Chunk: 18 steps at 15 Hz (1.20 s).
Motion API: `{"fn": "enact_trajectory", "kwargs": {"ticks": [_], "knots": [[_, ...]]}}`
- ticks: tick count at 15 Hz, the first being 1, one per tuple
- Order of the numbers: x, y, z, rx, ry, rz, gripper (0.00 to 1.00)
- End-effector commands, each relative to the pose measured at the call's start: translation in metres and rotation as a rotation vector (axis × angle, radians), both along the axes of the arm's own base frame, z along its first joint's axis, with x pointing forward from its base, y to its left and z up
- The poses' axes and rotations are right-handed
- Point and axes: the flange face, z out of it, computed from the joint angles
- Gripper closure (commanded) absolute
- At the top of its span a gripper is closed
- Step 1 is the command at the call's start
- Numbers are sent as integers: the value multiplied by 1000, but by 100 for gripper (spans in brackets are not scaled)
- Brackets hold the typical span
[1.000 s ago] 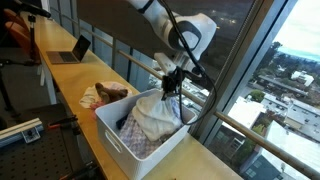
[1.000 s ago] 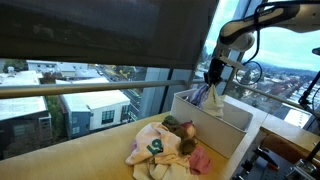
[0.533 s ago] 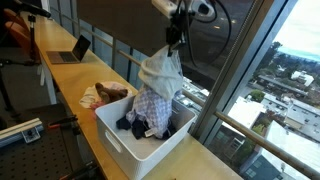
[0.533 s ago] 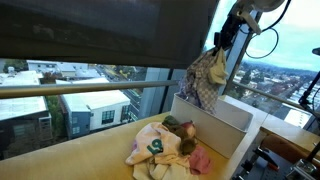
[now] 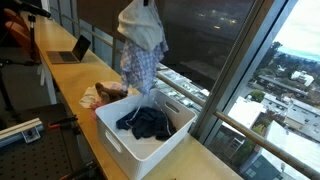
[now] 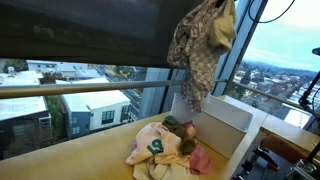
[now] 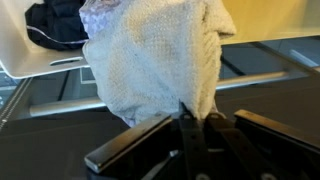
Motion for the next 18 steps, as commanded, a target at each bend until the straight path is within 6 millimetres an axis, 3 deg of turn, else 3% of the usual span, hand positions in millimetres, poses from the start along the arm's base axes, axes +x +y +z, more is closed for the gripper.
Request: {"fn": "enact_trajectory", "kwargs": {"ticks": [1,3,4,8,12,18], "knots": [[-43,80,43,-16,-22,80,98],[-70,135,57,-21,-26,118,98],[-76,161,51,-27,-24,129,98],[-90,210,25,-36,24,161,98],[-75,217,-11,-53,80,161,98],[-43,184,-44,-60,142,106,98]]}}
